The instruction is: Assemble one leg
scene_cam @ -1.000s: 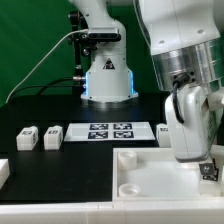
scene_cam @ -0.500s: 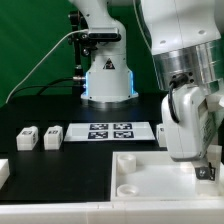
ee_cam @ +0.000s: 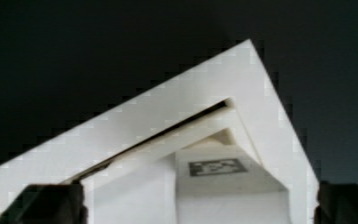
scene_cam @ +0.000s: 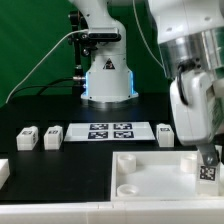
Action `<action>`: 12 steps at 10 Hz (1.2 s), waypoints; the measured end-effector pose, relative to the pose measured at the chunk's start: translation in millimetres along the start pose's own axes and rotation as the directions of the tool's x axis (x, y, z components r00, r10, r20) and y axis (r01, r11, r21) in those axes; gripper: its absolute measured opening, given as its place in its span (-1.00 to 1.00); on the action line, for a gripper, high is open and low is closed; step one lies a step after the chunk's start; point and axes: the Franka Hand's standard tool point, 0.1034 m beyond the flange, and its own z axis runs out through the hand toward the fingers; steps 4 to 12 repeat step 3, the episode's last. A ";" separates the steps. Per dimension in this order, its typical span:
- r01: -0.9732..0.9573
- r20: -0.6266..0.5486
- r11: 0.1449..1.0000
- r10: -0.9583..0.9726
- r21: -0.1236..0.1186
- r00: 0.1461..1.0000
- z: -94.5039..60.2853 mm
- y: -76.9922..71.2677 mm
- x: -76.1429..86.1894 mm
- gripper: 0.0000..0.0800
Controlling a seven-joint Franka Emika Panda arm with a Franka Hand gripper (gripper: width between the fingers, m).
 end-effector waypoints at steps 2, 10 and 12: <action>0.009 -0.001 1.000 -0.009 -0.003 1.000 1.3 1.1 -0.4 0.62; 0.010 -0.001 1.000 -0.010 -0.003 1.000 1.3 1.2 -0.6 0.62; 0.010 -0.001 1.000 -0.010 -0.003 1.000 1.3 1.2 -0.6 0.62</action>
Offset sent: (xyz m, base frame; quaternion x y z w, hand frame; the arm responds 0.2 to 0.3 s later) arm 0.0000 0.0000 0.0000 0.0000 0.0000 0.0000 1.0000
